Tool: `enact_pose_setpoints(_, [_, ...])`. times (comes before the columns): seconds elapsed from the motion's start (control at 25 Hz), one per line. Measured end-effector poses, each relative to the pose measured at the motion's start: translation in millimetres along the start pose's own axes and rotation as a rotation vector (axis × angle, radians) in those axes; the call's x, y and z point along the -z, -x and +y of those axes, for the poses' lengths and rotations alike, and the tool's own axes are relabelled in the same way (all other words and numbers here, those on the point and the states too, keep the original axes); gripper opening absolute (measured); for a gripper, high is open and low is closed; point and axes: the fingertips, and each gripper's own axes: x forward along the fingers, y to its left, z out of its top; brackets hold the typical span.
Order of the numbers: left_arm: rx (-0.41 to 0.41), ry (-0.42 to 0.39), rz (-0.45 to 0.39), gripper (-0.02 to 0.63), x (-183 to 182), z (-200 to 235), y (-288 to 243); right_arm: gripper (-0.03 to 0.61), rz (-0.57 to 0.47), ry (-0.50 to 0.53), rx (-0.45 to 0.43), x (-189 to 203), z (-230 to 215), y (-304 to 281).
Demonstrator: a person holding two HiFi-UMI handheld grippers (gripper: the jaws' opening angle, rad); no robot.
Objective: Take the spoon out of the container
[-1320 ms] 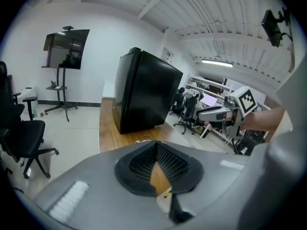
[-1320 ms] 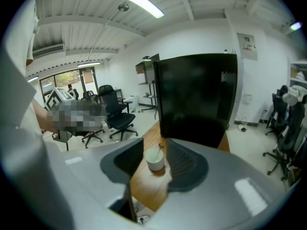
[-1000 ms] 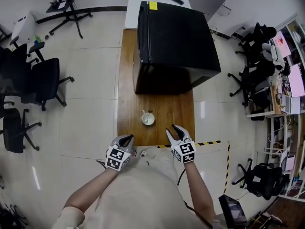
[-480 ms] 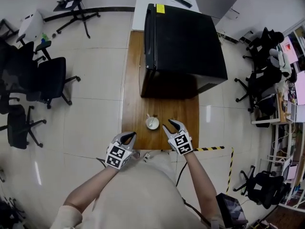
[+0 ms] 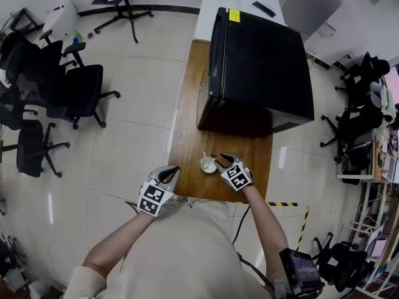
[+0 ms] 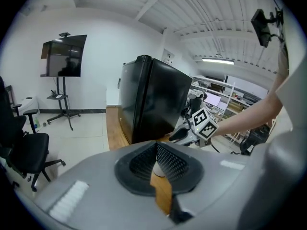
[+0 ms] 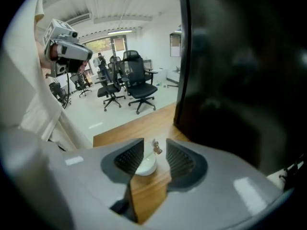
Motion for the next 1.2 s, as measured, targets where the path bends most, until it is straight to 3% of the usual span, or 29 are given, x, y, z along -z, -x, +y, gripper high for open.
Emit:
enact_pose_setpoints(0.24, [-0.029,-0.012,0.014,-0.011,2,9,6,0.137,0.088,0.049,-0.089,19,-7,-36])
enact_pose_setpoints(0.52, [-0.037,-0.038,0.030,-0.011,1,16,10,0.118,0.115,0.093,-0.164,23,-5,-54])
enact_pose_setpoints(1.0, [-0.054,-0.050,0.028,-0.011,2,19,19,0.060,0.084,0.019,-0.166,27,-2,-59])
enact_pose_setpoints(1.2, [-0.069,-0.042,0.015,-0.011,5,21,23,0.046,0.022,-0.064,-0.138,21,-4,-47])
